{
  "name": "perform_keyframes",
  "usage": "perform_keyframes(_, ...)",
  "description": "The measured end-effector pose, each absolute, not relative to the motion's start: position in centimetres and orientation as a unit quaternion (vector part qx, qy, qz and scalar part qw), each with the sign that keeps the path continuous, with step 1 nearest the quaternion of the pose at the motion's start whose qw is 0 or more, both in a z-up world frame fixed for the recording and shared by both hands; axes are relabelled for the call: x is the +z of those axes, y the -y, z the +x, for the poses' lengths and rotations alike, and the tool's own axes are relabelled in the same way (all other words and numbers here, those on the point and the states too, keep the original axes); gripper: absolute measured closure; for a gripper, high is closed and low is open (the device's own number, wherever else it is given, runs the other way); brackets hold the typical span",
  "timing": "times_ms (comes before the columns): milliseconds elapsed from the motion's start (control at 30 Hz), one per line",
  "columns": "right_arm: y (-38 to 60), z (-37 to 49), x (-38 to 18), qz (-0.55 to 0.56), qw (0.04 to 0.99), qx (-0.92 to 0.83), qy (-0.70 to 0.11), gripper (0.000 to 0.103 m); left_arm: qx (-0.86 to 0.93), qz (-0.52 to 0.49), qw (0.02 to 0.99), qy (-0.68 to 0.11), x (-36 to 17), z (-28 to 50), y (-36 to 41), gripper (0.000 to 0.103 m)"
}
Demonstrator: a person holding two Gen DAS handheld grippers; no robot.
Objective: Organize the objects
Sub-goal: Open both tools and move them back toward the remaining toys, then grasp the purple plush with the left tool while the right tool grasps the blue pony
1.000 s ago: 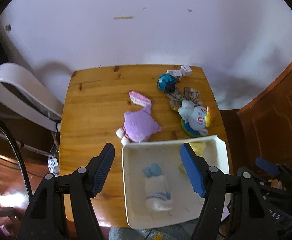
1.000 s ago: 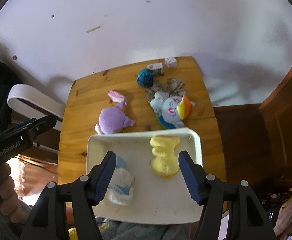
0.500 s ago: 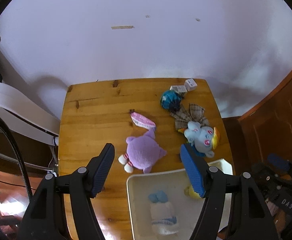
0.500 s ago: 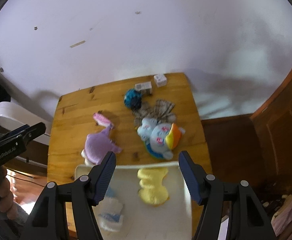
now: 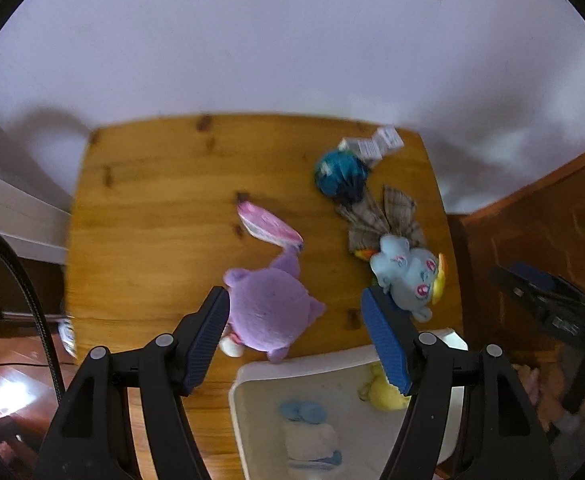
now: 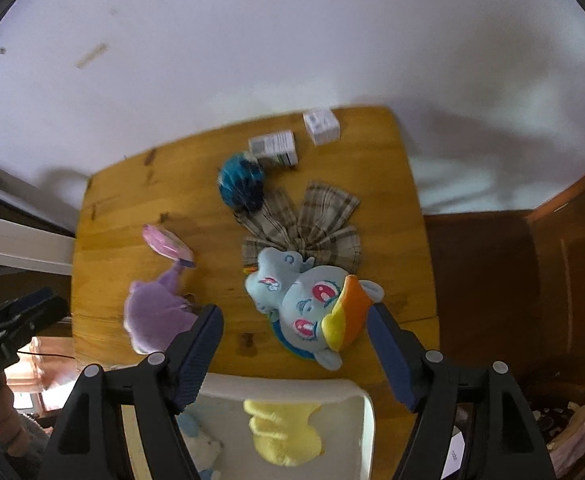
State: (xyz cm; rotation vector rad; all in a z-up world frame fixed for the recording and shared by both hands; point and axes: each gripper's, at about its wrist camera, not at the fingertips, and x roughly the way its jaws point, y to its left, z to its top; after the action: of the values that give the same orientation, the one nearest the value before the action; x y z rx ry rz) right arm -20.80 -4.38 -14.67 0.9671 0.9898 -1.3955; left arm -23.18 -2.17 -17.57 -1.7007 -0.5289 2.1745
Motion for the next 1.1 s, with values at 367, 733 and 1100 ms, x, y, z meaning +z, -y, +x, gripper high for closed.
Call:
perform_keyframes(367,7.9,-19.2,-22.7,0.322,0.547,-0.538,-0.555,0.028,0.664,-0.690,0.200,0.209,-27.4,-24.5,0.0,0.031)
perform_keyframes(733,8.8,-17.3,-25.8,0.249,0.550,-0.498,-0.622,0.028,0.632,-0.720,0.201,0.203,-31.3,-24.4,-0.6,0.031)
perform_keyframes(1100,9.3,-16.6,-27.1,0.200,0.570,-0.466,-0.646,0.028,0.624,-0.734,0.180,0.197,-33.3,-25.1,-2.5,0.021)
